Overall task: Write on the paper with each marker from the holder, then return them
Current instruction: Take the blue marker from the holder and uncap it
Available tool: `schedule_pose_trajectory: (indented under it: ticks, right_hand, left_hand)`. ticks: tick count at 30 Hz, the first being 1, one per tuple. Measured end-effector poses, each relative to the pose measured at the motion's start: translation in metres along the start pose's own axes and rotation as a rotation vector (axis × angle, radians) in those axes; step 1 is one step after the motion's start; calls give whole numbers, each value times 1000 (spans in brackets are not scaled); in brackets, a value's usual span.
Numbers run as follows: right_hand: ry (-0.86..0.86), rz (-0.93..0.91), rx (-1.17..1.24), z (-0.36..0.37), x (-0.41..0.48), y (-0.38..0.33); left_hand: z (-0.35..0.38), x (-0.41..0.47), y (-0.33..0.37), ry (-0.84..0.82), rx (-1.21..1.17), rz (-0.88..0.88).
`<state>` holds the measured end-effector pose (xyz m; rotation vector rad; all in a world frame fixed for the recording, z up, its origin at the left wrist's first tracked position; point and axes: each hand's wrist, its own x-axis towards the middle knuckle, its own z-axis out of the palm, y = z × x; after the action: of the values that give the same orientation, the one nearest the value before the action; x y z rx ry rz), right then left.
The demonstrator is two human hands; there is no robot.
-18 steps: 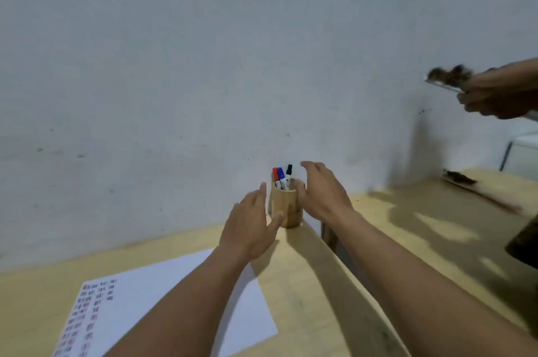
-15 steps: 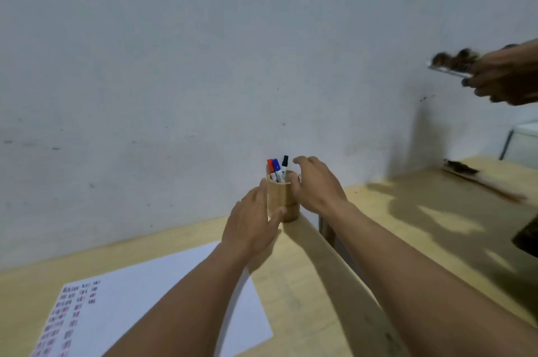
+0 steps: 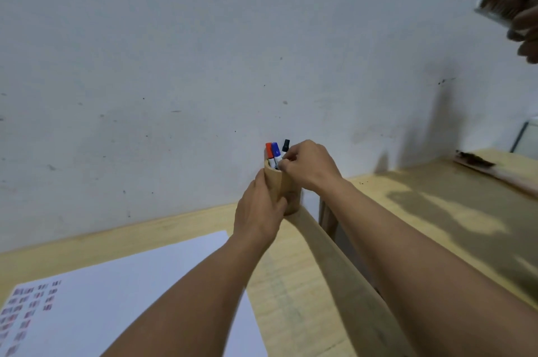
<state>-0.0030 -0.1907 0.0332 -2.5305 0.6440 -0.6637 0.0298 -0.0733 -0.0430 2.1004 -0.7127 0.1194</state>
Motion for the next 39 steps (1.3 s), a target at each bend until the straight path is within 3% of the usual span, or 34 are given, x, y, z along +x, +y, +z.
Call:
schedule_pose_trajectory:
  ticks: [7, 12, 21, 29, 39]
  right_hand:
    - [23, -3, 6, 6, 5, 3]
    - [183, -66, 98, 4, 0, -2]
    - [288, -256, 176, -31, -16, -40]
    - [142, -453, 64, -45, -56, -89]
    - [25, -578, -51, -50, -122, -148]
  left_hand:
    - [1, -1, -1, 6, -10, 1]
    - [4, 1, -3, 11, -7, -11]
    - [-33, -5, 5, 35, 21, -9]
    - [-143, -38, 14, 271, -125, 54]
    - [-230, -98, 22, 302, -226, 61]
